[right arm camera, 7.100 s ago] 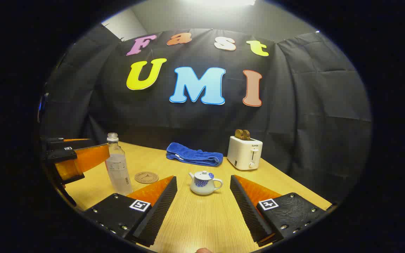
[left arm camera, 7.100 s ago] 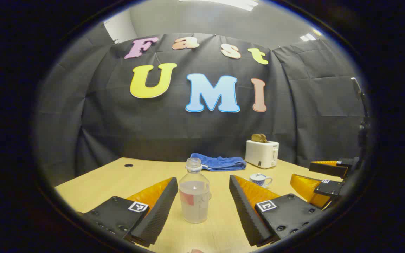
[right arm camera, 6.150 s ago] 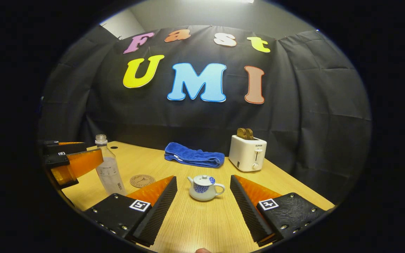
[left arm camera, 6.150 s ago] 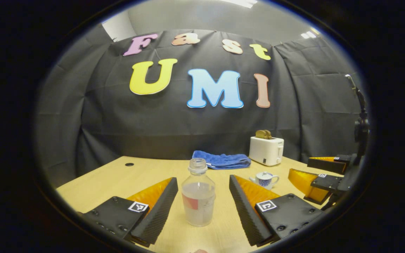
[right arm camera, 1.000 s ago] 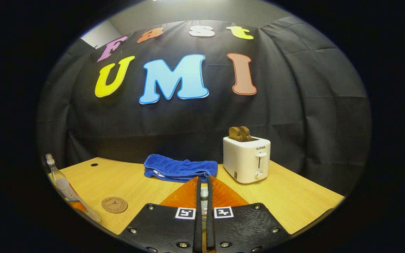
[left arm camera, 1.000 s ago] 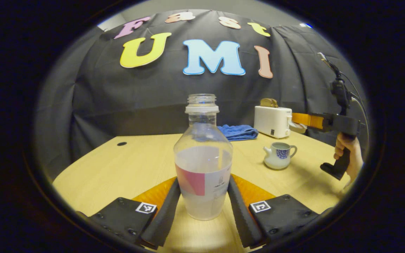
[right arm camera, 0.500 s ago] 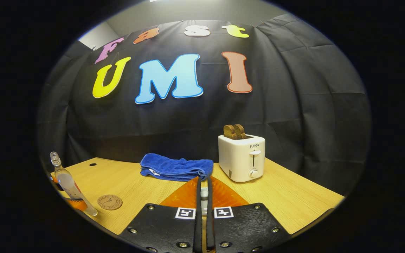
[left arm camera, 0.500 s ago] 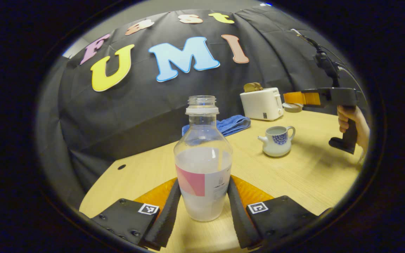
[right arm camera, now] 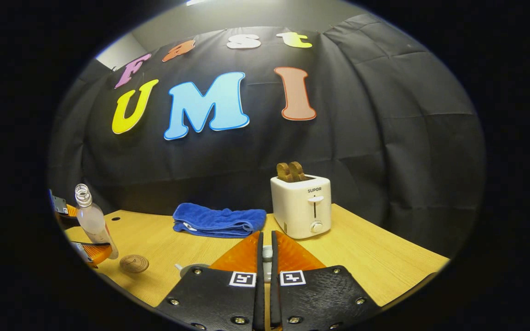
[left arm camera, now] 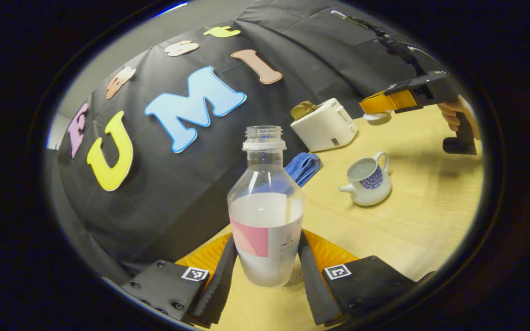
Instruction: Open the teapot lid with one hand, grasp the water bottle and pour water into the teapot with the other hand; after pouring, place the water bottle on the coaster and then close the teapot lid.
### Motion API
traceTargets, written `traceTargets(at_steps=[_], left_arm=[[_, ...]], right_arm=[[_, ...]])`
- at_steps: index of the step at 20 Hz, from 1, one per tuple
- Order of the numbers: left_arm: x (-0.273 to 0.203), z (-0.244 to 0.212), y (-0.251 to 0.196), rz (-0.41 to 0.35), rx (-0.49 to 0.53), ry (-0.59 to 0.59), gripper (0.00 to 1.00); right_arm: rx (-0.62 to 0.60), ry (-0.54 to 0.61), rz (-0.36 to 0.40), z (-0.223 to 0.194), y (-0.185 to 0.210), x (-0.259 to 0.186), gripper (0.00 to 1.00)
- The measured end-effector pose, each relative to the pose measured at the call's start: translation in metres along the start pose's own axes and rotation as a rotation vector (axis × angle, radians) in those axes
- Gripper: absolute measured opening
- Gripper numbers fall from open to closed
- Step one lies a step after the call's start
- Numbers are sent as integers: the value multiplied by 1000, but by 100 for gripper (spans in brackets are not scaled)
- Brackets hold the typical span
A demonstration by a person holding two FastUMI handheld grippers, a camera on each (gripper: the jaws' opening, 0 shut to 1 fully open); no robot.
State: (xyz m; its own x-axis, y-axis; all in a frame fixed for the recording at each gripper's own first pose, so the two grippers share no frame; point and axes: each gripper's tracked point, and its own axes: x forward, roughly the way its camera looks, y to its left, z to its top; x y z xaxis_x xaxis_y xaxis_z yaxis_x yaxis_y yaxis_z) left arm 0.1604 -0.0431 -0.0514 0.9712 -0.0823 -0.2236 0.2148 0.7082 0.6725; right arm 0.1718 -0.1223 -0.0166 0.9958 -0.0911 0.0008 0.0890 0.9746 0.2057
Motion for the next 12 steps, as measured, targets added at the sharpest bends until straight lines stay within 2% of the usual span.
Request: traceTargets(at_steps=[12], left_arm=[[53,38,-42,-108,332,0,78]], right_arm=[[52,-7,-22,3,-27,0,5]])
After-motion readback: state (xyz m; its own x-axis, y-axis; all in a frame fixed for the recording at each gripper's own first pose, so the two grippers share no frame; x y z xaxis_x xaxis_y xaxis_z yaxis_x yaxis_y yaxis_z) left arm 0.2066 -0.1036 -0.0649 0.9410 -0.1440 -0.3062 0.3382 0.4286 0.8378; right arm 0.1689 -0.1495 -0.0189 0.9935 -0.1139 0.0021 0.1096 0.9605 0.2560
